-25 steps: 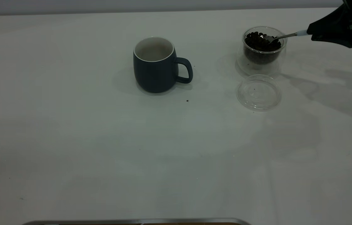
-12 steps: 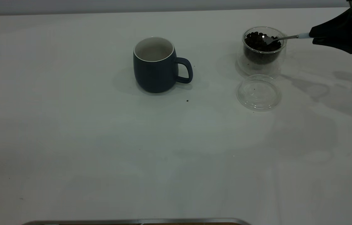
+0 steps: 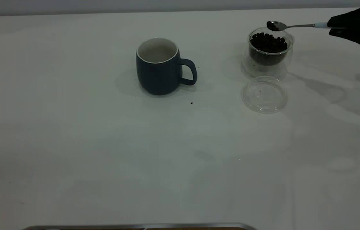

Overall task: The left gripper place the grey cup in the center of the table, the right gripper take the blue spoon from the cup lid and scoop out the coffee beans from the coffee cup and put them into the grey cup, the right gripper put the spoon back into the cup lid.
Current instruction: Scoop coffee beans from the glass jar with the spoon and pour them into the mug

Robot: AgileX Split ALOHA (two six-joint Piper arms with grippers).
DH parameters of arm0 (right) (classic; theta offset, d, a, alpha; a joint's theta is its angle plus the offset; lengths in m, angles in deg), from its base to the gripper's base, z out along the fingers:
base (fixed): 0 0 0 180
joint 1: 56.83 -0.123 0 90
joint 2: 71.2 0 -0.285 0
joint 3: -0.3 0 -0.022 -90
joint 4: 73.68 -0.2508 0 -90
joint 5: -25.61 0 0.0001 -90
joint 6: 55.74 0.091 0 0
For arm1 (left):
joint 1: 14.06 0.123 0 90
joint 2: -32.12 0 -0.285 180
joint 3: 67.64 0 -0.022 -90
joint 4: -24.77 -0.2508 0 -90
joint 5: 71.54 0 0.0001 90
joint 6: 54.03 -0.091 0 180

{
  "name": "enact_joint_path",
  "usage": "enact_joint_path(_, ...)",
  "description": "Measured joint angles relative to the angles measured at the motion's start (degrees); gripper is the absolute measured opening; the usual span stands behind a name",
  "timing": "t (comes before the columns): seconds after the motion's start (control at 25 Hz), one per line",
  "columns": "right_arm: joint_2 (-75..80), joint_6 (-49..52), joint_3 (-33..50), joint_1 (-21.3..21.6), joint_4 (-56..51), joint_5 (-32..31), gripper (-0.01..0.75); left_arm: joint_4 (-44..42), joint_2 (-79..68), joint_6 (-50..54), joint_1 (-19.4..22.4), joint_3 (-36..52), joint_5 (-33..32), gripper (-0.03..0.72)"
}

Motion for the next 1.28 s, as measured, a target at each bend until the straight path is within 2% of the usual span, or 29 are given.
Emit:
enact_joint_path(0.16, 1.65, 0.05, 0.0, 0.18, -0.06, -3.98, 0.113, 0.0, 0.0, 0.0, 0.0, 0.0, 0.0, 0.545)
enact_joint_path(0.4, 1.8, 0.19, -0.06, -1.09, -0.06, -4.79, 0.113, 0.0, 0.0, 0.0, 0.0, 0.0, 0.0, 0.545)
enact_joint_path(0.88, 1.82, 1.69, -0.7, -13.25, -0.33, -5.01, 0.113, 0.0, 0.0, 0.0, 0.0, 0.0, 0.0, 0.545)
enact_joint_path(1.28, 1.93, 5.94, -7.15, -22.46, -0.15, -3.24, 0.113, 0.0, 0.0, 0.06, 0.0, 0.0, 0.0, 0.545)
